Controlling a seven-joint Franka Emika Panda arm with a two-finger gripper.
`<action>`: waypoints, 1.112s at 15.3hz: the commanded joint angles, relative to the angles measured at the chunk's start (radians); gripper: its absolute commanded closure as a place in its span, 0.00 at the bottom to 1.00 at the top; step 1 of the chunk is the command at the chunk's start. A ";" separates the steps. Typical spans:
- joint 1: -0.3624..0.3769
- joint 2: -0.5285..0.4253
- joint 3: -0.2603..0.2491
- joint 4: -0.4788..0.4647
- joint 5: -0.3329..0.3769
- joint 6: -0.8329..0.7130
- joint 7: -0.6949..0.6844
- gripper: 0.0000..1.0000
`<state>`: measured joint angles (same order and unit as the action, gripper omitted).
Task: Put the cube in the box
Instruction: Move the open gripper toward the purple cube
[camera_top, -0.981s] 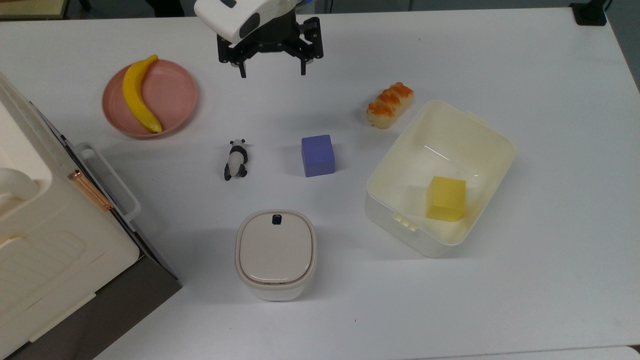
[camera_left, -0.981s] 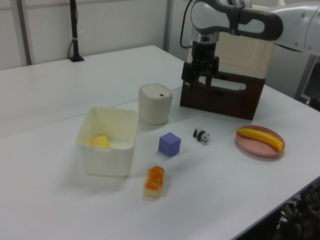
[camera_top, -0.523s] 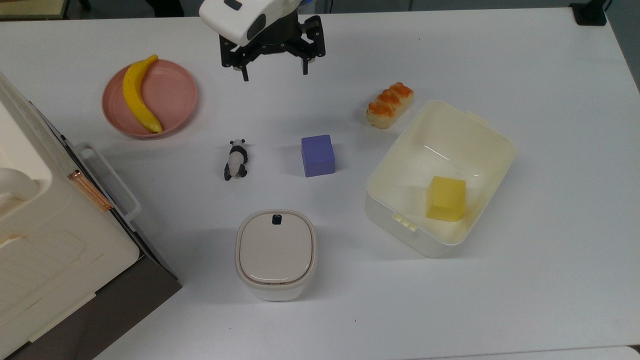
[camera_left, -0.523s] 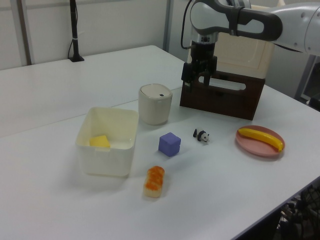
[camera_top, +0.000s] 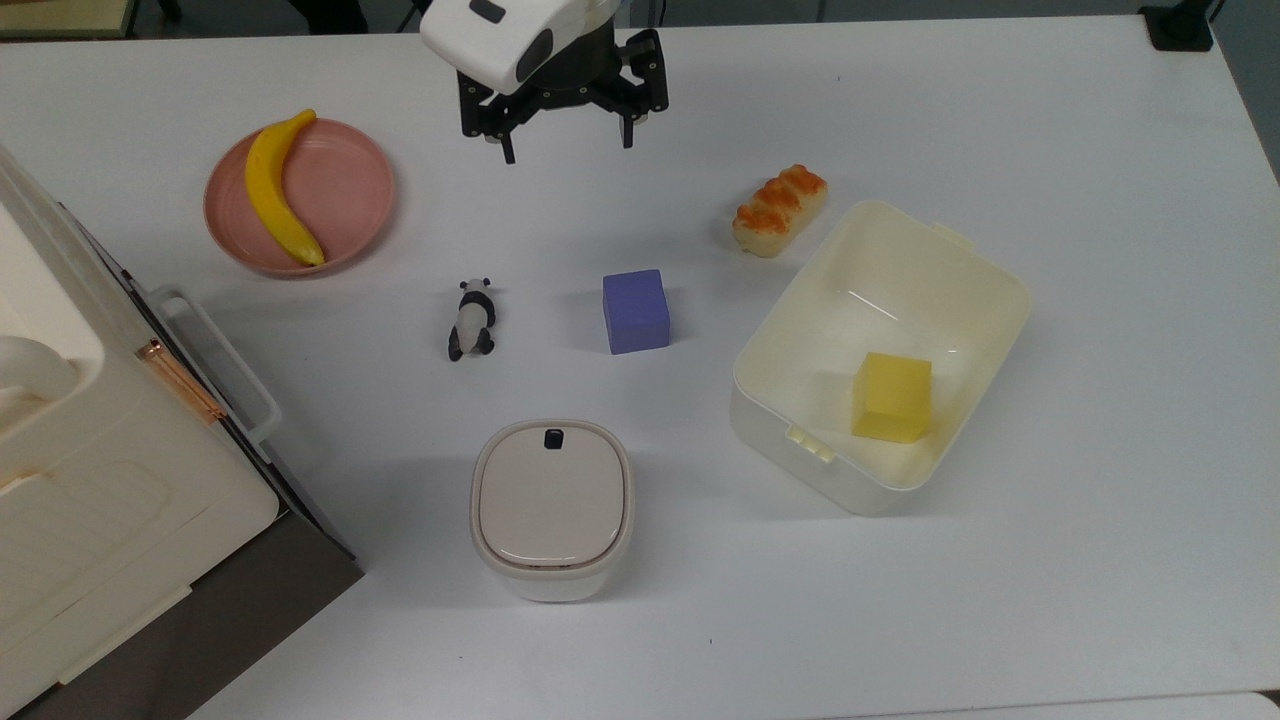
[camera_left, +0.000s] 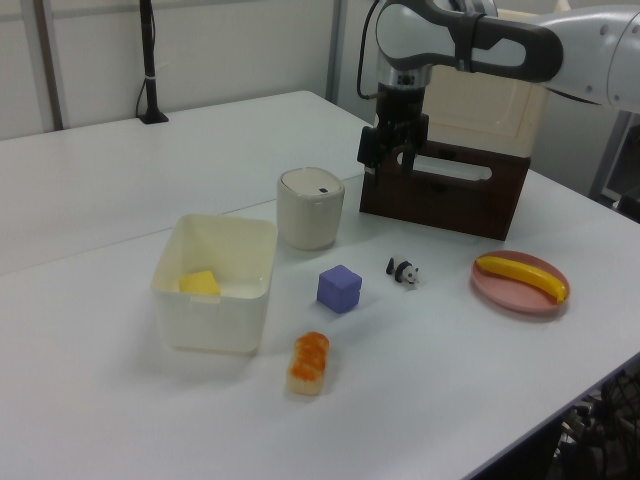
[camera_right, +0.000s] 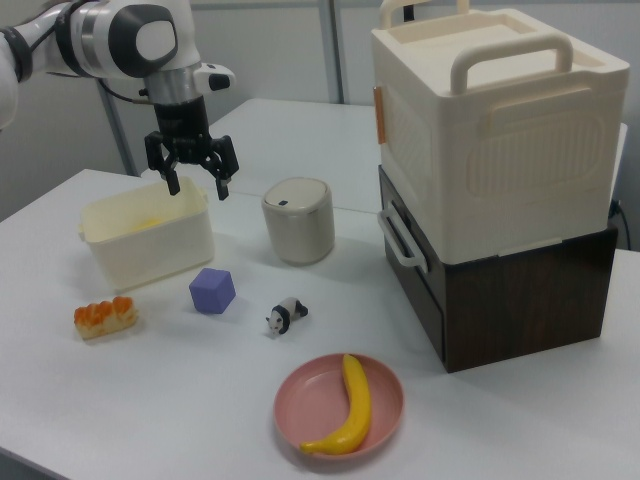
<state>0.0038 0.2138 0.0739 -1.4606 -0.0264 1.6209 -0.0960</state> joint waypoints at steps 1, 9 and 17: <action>0.004 -0.022 -0.013 -0.026 0.022 0.017 -0.021 0.00; 0.012 -0.019 -0.013 -0.030 0.022 0.022 -0.031 0.00; 0.060 0.006 -0.016 -0.209 0.006 0.195 -0.025 0.00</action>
<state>0.0107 0.2292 0.0724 -1.5521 -0.0258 1.6956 -0.1111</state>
